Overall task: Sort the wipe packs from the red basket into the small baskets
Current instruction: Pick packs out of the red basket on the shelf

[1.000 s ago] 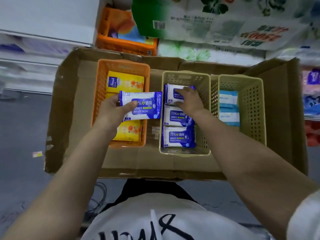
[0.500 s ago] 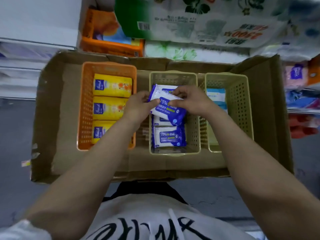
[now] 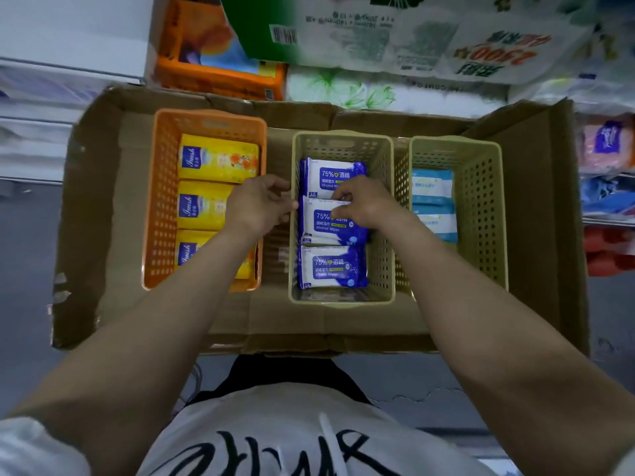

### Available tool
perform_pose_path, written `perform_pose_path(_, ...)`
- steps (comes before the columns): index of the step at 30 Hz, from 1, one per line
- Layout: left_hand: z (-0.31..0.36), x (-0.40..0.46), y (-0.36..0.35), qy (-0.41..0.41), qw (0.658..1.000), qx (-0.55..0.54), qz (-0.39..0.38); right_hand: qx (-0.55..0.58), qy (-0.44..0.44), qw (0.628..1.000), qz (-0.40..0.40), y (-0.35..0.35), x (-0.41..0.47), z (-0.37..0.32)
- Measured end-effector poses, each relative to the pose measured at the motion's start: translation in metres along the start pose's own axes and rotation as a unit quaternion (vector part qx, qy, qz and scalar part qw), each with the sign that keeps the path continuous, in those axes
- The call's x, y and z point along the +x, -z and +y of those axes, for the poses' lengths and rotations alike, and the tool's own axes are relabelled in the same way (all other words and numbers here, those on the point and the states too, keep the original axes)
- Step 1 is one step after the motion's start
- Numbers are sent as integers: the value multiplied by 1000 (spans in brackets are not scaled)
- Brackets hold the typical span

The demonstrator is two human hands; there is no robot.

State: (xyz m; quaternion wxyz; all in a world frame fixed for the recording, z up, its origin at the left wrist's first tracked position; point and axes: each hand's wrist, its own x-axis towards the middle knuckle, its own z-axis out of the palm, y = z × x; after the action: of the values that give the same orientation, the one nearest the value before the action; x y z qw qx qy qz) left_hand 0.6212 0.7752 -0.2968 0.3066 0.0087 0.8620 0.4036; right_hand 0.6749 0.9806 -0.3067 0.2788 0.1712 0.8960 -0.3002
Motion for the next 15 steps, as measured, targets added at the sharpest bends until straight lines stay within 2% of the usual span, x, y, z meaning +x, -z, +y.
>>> perform_pose_path(3,-2,2,-3,-8,1000,-2,7,-57,4,998,1,-19,4,4)
perform_pose_path(9,-3,0,-3,-7,1000,-11,7,-53,2,993,106,-47,-4,7)
perform_pose_path(15,0,-4,-4,-16,1000,11,19,-75,-2,989,126,-53,-7,6)
